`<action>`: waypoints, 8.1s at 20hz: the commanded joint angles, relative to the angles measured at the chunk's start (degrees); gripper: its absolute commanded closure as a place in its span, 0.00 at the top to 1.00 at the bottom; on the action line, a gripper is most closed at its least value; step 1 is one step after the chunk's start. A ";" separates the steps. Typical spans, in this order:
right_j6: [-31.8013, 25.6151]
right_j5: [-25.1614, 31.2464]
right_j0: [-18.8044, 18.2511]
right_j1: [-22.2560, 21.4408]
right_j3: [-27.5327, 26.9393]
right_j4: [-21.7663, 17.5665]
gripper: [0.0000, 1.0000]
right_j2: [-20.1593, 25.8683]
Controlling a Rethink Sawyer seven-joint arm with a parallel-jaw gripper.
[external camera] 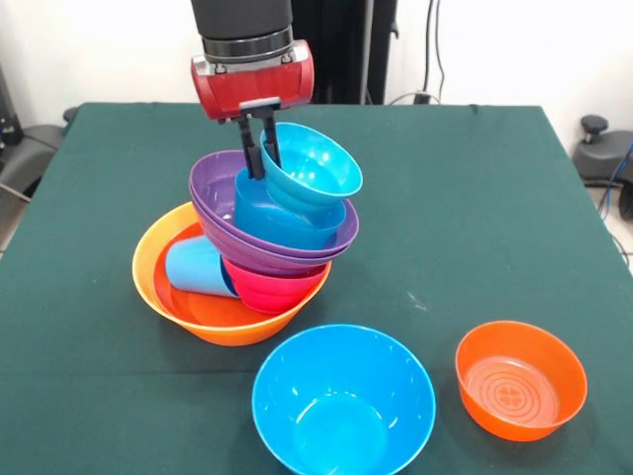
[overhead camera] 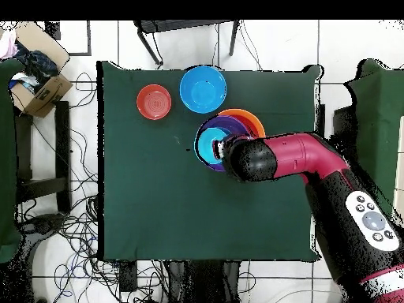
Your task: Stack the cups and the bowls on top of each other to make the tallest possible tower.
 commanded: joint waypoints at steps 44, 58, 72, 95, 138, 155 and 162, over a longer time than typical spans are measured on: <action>-16.60 10.46 14.65 14.08 -23.00 -6.43 1.00 -3.96; -22.75 4.94 14.53 15.45 -24.09 -18.53 1.00 -2.09; -25.15 3.49 14.49 16.39 -25.84 -23.61 1.00 -1.31; -31.97 6.47 13.08 17.87 -19.95 -20.72 1.00 0.17; -37.13 10.00 13.24 17.93 -18.27 -16.33 1.00 0.80; -34.58 9.06 13.09 20.47 -18.50 -16.34 1.00 -1.05; -34.08 5.76 13.74 21.18 -19.60 -18.83 1.00 -1.37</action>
